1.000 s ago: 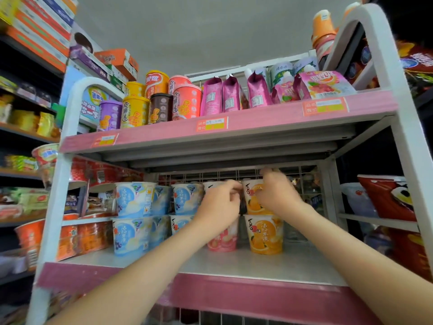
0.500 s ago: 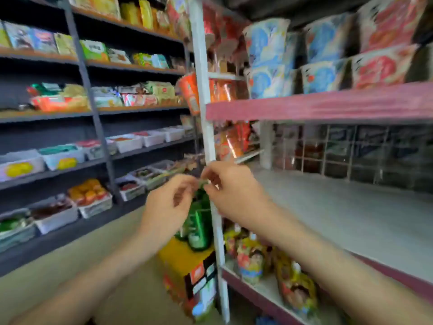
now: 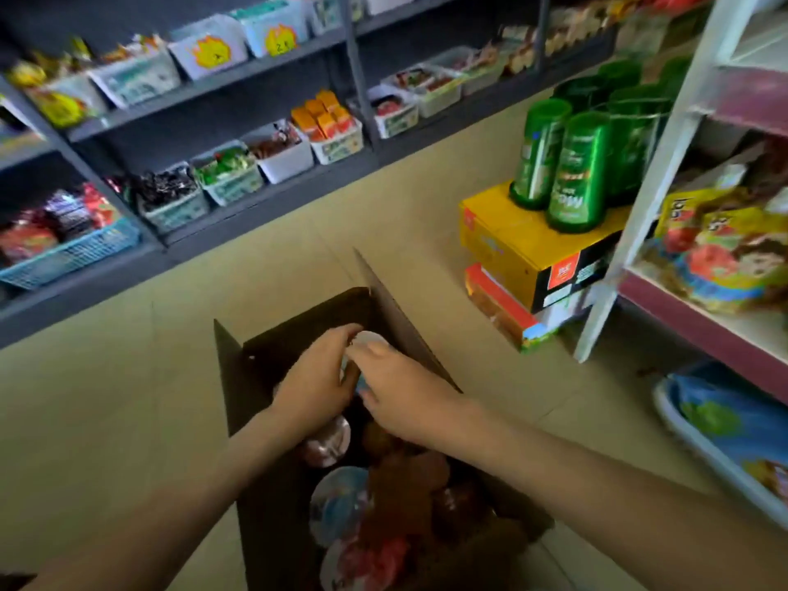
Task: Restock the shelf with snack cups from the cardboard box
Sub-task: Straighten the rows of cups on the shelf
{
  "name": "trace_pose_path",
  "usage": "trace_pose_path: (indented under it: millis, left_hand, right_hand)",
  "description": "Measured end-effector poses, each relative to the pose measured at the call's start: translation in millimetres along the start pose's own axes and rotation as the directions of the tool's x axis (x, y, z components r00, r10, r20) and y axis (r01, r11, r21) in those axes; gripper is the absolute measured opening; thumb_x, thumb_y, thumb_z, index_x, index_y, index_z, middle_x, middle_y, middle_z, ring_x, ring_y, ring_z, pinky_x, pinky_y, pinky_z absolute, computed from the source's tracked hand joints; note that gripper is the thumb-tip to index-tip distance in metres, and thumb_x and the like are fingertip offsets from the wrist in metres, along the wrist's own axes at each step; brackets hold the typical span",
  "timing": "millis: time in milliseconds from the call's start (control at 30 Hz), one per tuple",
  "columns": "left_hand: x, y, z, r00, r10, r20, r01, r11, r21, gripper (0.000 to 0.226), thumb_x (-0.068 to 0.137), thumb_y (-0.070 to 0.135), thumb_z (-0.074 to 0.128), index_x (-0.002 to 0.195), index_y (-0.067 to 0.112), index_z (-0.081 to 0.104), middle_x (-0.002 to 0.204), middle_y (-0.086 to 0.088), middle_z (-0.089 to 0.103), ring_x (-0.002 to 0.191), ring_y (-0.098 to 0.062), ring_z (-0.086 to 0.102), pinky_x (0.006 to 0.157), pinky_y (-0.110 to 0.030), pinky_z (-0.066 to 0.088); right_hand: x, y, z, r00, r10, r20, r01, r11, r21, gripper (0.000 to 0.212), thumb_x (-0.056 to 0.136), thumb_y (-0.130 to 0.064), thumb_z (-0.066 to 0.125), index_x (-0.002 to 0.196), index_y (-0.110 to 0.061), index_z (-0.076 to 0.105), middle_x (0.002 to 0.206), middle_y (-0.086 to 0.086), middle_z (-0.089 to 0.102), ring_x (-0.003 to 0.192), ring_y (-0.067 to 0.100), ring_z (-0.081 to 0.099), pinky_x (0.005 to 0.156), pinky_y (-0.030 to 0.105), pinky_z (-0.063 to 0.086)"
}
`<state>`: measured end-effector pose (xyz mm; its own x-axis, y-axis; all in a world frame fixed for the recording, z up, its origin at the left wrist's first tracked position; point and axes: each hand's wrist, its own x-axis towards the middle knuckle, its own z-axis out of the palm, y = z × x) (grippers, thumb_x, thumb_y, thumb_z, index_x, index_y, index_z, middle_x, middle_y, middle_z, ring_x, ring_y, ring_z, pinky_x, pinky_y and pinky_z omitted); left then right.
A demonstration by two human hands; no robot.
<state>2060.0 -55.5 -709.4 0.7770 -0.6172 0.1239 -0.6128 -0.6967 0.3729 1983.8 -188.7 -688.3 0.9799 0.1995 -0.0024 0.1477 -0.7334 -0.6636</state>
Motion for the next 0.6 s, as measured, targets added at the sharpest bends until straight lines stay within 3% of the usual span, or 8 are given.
trace_pose_path:
  millis: [133, 233, 367, 500, 600]
  left_hand:
    - [-8, -26, 24, 0.961, 0.088, 0.263, -0.155, 0.957, 0.247, 0.072, 0.086, 0.028, 0.058, 0.147, 0.010, 0.024, 0.152, -0.014, 0.026, 0.139, -0.031, 0.027, 0.116, -0.046, 0.021]
    - [-13, -44, 28, 0.917, 0.028, 0.399, -0.226, 0.859, 0.460, 0.077, 0.091, 0.036, 0.051, 0.151, 0.025, 0.003, 0.156, -0.003, -0.009, 0.144, -0.021, -0.005, 0.113, -0.049, -0.005]
    - [-23, -73, 24, 0.886, -0.060, 0.459, -0.222, 0.814, 0.537, 0.070, 0.092, 0.029, 0.051, 0.150, 0.031, 0.012, 0.158, -0.013, -0.005, 0.145, -0.035, -0.002, 0.112, -0.059, 0.002]
    - [-33, -94, 26, 0.837, -0.178, 0.518, -0.246, 0.722, 0.646, 0.067, 0.098, 0.029, 0.041, 0.148, 0.038, -0.002, 0.156, -0.017, -0.010, 0.143, -0.042, -0.006, 0.114, -0.055, 0.001]
    - [-32, -98, 30, 0.844, -0.181, 0.505, -0.233, 0.724, 0.649, 0.068, 0.098, 0.028, 0.042, 0.149, 0.036, -0.002, 0.156, -0.019, -0.008, 0.142, -0.044, -0.005, 0.113, -0.055, 0.000]
  right_hand:
    - [7, 23, 30, 0.992, 0.080, 0.093, -0.052, 0.962, -0.268, 0.062, 0.092, -0.009, 0.052, 0.145, -0.004, 0.020, 0.144, 0.015, 0.029, 0.133, 0.030, 0.030, 0.106, 0.040, 0.036]
    - [7, 36, 33, 0.981, 0.140, 0.133, -0.056, 0.865, -0.499, 0.072, 0.096, -0.021, 0.048, 0.149, -0.003, 0.003, 0.154, 0.018, 0.012, 0.143, 0.032, 0.011, 0.116, 0.041, 0.016]
    - [4, 42, 18, 0.966, 0.166, 0.196, -0.028, 0.826, -0.563, 0.066, 0.100, -0.025, 0.034, 0.149, -0.001, -0.004, 0.158, 0.016, -0.005, 0.146, 0.028, -0.005, 0.119, 0.037, 0.000]
    - [7, 44, 20, 0.948, 0.178, 0.263, 0.011, 0.809, -0.588, 0.068, 0.099, -0.024, 0.033, 0.149, -0.002, -0.008, 0.157, 0.015, -0.011, 0.145, 0.027, -0.011, 0.117, 0.037, -0.006]
    - [16, 41, 28, 0.926, 0.188, 0.327, 0.038, 0.816, -0.576, 0.069, 0.100, -0.026, 0.034, 0.149, -0.004, -0.009, 0.157, 0.015, -0.014, 0.145, 0.027, -0.015, 0.116, 0.037, -0.008]
